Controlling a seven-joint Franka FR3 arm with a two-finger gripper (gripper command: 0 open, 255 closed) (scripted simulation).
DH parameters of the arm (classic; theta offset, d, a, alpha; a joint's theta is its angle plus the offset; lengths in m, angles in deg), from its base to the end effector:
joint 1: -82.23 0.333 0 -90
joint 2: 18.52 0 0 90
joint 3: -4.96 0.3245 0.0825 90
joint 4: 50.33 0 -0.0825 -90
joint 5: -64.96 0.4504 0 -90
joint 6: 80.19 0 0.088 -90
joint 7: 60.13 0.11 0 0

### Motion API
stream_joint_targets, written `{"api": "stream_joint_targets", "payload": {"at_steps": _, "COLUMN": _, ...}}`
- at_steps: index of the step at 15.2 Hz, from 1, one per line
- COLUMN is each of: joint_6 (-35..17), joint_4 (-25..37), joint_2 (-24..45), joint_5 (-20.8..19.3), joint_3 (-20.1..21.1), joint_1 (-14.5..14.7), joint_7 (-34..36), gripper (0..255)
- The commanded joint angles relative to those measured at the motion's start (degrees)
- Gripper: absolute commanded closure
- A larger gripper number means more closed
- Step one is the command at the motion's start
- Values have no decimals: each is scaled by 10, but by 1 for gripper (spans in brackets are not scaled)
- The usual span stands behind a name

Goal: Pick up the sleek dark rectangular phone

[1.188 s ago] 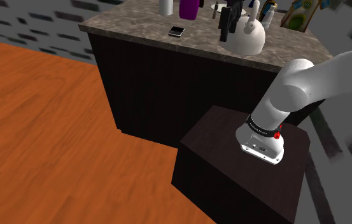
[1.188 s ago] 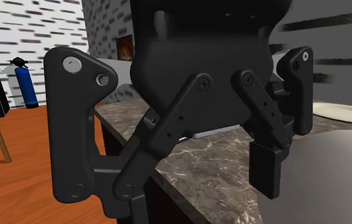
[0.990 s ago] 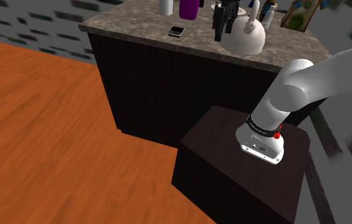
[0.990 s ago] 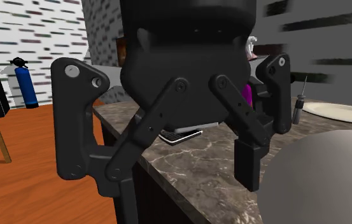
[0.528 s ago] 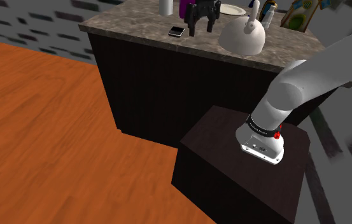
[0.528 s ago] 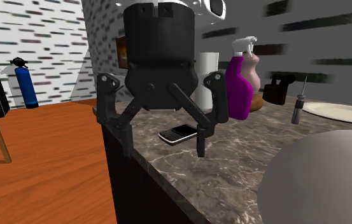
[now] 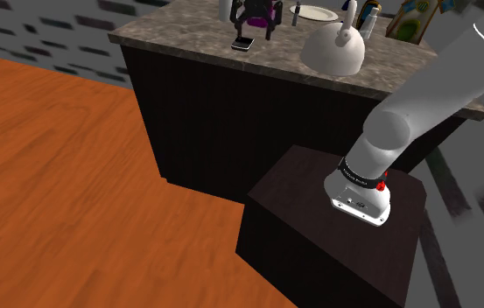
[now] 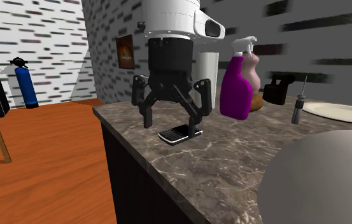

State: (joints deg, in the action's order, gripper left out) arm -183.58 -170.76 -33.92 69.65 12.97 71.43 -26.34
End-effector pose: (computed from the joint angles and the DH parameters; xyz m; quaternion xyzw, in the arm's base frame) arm 0.5351 -0.0148 0.5167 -0.9450 0.3259 0.0204 0.0163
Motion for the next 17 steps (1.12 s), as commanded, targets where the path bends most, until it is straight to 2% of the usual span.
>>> {"api": "stream_joint_targets", "payload": {"at_steps": 1, "joint_6": -12, "joint_4": 34, "joint_2": 37, "joint_5": -2, "joint_3": -1, "joint_1": -12, "joint_7": 47, "gripper": 0}}
{"api": "stream_joint_targets", "payload": {"at_steps": 6, "joint_6": -41, "joint_4": 106, "joint_2": 115, "joint_5": -8, "joint_3": -12, "joint_1": -37, "joint_7": 152, "gripper": 0}}
{"api": "stream_joint_targets", "payload": {"at_steps": 14, "joint_6": -98, "joint_4": 58, "joint_2": 124, "joint_5": -7, "joint_3": -12, "joint_1": -37, "joint_7": 150, "gripper": 0}}
{"api": "stream_joint_targets", "payload": {"at_steps": 16, "joint_6": -98, "joint_4": 58, "joint_2": 124, "joint_5": -7, "joint_3": -12, "joint_1": -37, "joint_7": 150, "gripper": 0}}
{"api": "stream_joint_targets", "payload": {"at_steps": 17, "joint_6": -99, "joint_4": 57, "joint_2": 124, "joint_5": -7, "joint_3": -12, "joint_1": -37, "joint_7": 149, "gripper": 255}}
